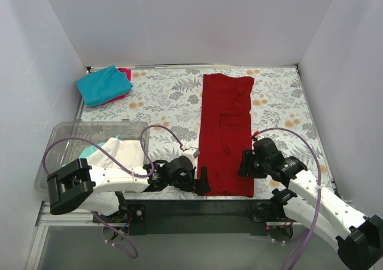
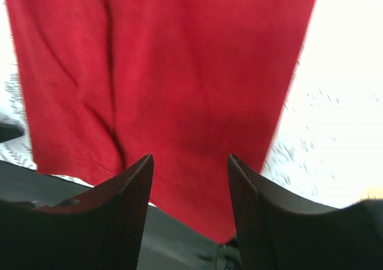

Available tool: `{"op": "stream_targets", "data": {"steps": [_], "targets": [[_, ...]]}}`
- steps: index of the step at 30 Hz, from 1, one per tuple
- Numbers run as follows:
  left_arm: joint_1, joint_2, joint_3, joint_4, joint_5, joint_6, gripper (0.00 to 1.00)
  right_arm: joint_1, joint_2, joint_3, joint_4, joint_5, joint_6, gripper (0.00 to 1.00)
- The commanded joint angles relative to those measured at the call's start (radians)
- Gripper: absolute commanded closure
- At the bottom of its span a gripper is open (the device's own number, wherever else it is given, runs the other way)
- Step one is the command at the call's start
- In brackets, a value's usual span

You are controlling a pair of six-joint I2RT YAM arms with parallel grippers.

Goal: Fold and stack the t-shirts
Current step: Fold the tshirt

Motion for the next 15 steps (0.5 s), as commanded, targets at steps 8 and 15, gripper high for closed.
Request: {"op": "stream_targets", "data": {"steps": [8, 15], "targets": [[-0.002, 0.032, -0.037, -0.046, 0.084, 0.005, 0.14, 0.104, -0.038, -0.015, -0.2, 0.172, 0.192, 0.53], [-0.002, 0.063, -0.031, -0.046, 0.109, -0.011, 0.32, 0.196, 0.029, 0.002, -0.214, 0.24, 0.263, 0.53]]}}
